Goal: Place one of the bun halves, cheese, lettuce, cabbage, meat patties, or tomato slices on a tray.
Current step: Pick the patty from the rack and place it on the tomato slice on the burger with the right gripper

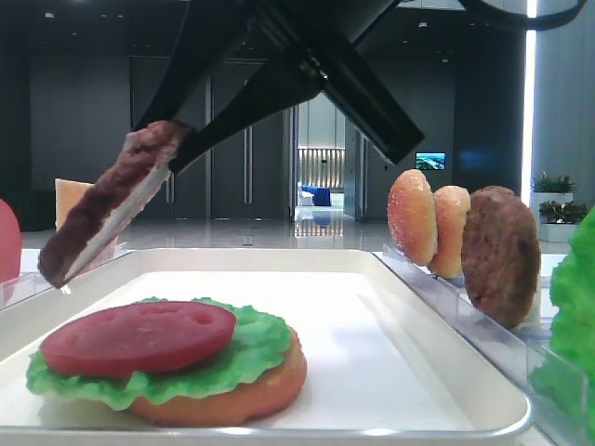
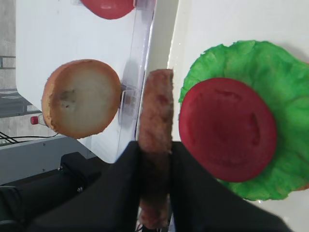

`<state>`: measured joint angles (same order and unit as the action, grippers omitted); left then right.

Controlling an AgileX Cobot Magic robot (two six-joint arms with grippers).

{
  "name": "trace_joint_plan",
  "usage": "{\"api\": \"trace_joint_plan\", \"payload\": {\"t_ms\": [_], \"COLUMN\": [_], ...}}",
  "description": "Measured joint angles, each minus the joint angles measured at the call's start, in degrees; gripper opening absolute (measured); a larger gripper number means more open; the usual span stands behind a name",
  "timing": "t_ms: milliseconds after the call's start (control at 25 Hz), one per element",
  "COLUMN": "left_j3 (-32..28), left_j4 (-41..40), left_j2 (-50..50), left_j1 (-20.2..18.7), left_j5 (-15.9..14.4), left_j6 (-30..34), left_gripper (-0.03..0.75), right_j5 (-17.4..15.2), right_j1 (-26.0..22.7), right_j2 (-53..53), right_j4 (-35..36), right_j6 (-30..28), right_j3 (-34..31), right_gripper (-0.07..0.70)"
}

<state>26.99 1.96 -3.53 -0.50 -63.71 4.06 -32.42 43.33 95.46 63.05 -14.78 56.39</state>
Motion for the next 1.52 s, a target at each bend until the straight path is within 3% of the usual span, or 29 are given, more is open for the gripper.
{"api": "trace_joint_plan", "payload": {"t_ms": [320,1520], "left_j3": [0.0,0.0], "left_j4": [0.0,0.0], "left_j2": [0.0,0.0], "left_j1": [0.0,0.0], "left_j5": [0.0,0.0], "left_j6": [0.0,0.0], "left_gripper": [0.659,0.659], "right_j5": [2.1,0.3], "right_j1": [0.0,-1.1], "right_j2": [1.2,4.7], "right_j4": [3.5,4.4], "right_j6": [-2.9,-6.3], "right_j3": [0.0,0.0], "right_gripper": [0.127,0.127]}}
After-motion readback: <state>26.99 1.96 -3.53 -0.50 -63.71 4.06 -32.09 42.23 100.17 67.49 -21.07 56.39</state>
